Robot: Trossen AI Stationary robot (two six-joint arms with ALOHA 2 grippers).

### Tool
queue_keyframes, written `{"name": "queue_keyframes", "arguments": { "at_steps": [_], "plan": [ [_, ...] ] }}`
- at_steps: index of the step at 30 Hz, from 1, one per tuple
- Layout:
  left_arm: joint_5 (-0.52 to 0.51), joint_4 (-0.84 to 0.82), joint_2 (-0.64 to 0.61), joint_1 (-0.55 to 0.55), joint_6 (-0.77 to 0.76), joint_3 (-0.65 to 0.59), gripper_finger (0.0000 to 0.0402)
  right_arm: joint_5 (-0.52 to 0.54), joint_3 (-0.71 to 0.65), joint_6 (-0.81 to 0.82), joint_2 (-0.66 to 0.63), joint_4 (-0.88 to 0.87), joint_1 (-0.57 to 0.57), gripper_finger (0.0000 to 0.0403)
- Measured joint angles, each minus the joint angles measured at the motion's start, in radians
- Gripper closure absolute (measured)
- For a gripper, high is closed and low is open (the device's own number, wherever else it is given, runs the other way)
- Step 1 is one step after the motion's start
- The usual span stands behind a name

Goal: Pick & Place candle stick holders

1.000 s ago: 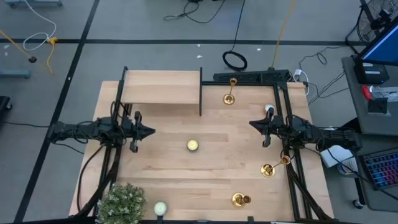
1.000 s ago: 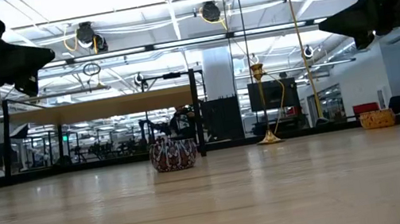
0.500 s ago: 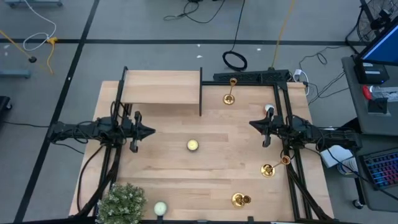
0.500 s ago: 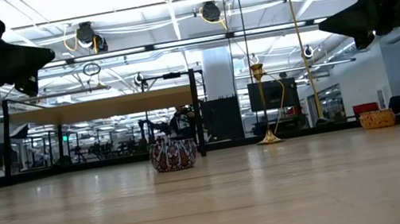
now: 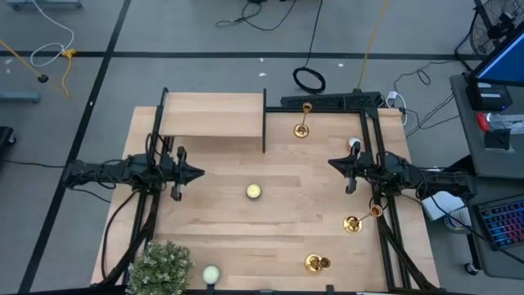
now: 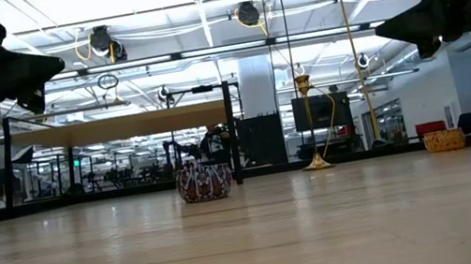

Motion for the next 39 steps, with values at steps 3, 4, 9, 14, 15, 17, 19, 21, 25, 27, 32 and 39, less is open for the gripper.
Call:
{"name": "queue_keyframes", "arguments": {
  "at_steps": [3,4,9,14,15,17,19,21,25,27,32,39],
  "plan": [
    [0.0,0.0,0.0,0.0,0.0,0.0,0.0376,0.001,0.0,0.065,0.0,0.025,0.0,0.0396],
    [0.0,0.0,0.0,0.0,0.0,0.0,0.0376,0.001,0.0,0.116,0.0,0.038,0.0,0.0396],
    [0.0,0.0,0.0,0.0,0.0,0.0,0.0376,0.0,0.0,0.542,0.0,0.115,0.0,0.0396],
    [0.0,0.0,0.0,0.0,0.0,0.0,0.0376,0.0,0.0,0.908,0.0,0.154,0.0,0.0396],
    [0.0,0.0,0.0,0.0,0.0,0.0,0.0376,0.001,0.0,0.951,0.0,0.16,0.0,0.0396],
    [0.0,0.0,0.0,0.0,0.0,0.0,0.0376,0.017,0.0,1.014,0.0,0.176,0.0,0.0396],
    [0.0,0.0,0.0,0.0,0.0,0.0,0.0376,0.08,0.0,1.033,0.0,0.189,0.0,0.0396],
    [0.0,0.0,0.0,0.0,0.0,0.0,0.0376,0.165,0.0,1.035,0.0,0.194,0.0,0.0396],
    [0.0,0.0,0.0,0.0,0.0,0.0,0.0376,0.322,0.0,1.023,0.0,0.208,0.0,0.0396],
    [0.0,0.0,0.0,0.0,0.0,0.0,0.0376,0.399,0.0,1.024,0.0,0.23,0.0,0.0396],
    [-0.013,0.0,0.0,0.0,0.0,0.0,0.0376,0.45,0.0,1.024,0.0,0.277,0.0,0.0396],
    [-0.214,0.063,0.0,0.001,-0.081,0.0,0.0376,0.473,0.0,1.007,0.0,0.281,0.0,0.0396]
  ]
}}
